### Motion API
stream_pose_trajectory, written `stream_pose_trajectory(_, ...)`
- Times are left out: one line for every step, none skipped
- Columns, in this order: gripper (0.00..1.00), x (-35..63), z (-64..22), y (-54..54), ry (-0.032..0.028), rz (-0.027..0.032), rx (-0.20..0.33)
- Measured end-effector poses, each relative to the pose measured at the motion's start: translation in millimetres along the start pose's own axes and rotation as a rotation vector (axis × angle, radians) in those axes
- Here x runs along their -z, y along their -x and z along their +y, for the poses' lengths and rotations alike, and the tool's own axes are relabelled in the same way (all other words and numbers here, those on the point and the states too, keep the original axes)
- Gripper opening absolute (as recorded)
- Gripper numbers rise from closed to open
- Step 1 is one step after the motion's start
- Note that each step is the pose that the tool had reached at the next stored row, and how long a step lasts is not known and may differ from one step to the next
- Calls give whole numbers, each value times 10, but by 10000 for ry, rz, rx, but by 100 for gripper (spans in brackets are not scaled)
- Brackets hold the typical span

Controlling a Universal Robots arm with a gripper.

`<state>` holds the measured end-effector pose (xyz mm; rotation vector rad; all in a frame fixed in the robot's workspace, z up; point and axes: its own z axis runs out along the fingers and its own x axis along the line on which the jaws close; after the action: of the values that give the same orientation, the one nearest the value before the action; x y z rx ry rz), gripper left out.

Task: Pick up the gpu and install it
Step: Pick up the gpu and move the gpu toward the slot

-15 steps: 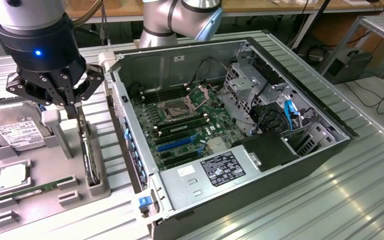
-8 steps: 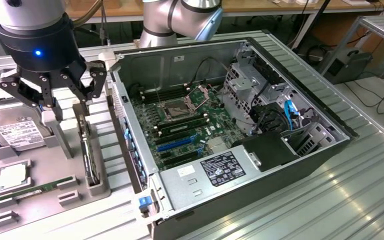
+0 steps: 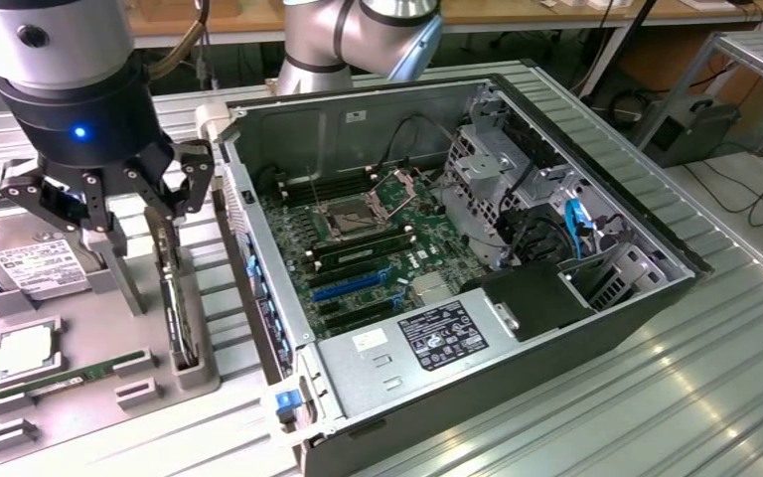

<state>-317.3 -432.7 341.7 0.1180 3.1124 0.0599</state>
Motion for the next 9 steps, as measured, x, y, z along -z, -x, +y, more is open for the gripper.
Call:
stream_pose_trajectory(48,-18,-15,1,-1,1,0)
stream_pose_trajectory(48,-35,-29,1,-1,1,1)
stream_pose_trajectory(48,-52,-38,2,0,1,1)
stream_pose_trajectory(48,-70,-46,2,-1,1,1)
stream_pose_trajectory(48,-88,-52,1,-1,1,1)
stream_pose_trajectory(48,-109,-57,1,-1,1,1)
stream_pose_trajectory(48,-130,-62,1,-1,1,0)
stream_pose_trajectory(48,-147,-66,1,0,0,0)
stream_pose_trajectory(48,-165,-69,0,0,0,0)
